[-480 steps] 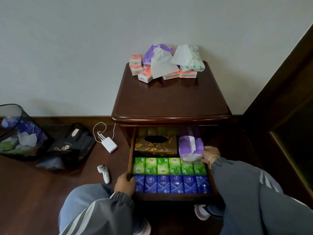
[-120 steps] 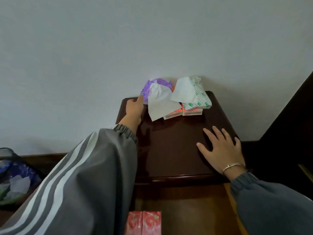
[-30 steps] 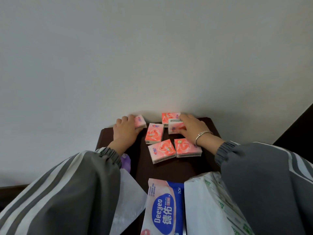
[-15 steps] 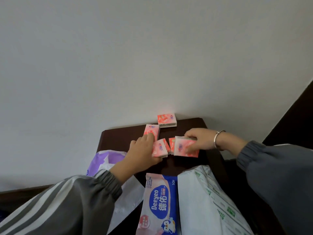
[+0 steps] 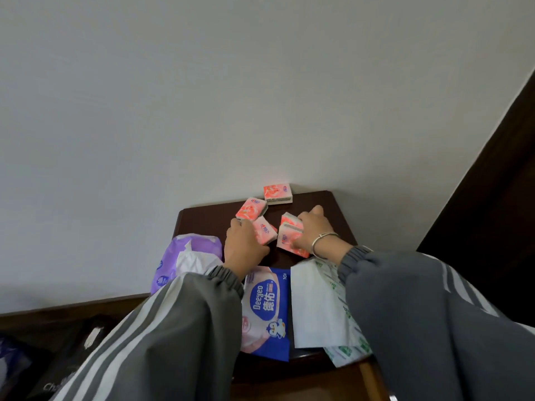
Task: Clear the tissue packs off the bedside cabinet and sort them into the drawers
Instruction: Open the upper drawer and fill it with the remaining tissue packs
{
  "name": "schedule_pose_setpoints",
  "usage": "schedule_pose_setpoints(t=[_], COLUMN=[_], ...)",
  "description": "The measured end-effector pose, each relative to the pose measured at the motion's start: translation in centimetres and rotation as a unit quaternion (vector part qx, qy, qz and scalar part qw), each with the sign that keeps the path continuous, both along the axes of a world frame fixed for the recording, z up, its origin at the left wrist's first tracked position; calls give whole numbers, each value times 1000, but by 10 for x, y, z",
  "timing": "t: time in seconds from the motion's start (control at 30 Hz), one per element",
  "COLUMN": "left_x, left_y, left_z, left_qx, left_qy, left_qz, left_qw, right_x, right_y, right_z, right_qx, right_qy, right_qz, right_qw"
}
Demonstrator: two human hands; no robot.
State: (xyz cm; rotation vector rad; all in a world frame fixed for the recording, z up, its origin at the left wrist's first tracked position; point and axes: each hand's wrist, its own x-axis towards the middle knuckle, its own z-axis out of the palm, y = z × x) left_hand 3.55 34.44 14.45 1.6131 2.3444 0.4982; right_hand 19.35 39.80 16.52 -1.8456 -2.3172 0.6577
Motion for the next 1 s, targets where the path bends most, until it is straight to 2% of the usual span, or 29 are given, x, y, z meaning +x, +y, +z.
schedule_pose_setpoints(t=[0.07, 0.17, 0.23, 0.3, 0.4, 0.5, 0.67, 0.83, 1.0], left_x=[2, -9, -20, -29, -33, -27, -2, 22, 34], left_y=[-17, -58, -102, -156, -241, -307, -368, -375, -366], left_z=[18, 57, 79, 91, 79, 41, -21, -51, -62], left_qx=[71, 188, 227, 223, 169, 117, -7, -132, -212], left_qy=[-30, -90, -116, -138, -175, -213, -211, -93, 49], left_qz=[26, 72, 76, 76, 95, 119, 144, 100, 89], left_qw=[997, 976, 964, 962, 965, 963, 967, 982, 972], right_x=[6, 25, 40, 56, 73, 71, 44, 23, 14], right_y=[-13, -46, -84, -132, -205, -266, -332, -352, -353], right_z=[8, 34, 52, 63, 53, 19, -52, -94, -113], right_qx=[1, 12, -19, -61, -128, -216, -301, -335, -347], right_qy=[67, 214, 335, 405, 396, 375, 343, 315, 287], right_qz=[-29, -54, -45, -25, -6, -10, -62, -109, -116], right_qw=[997, 975, 941, 912, 909, 901, 888, 881, 885])
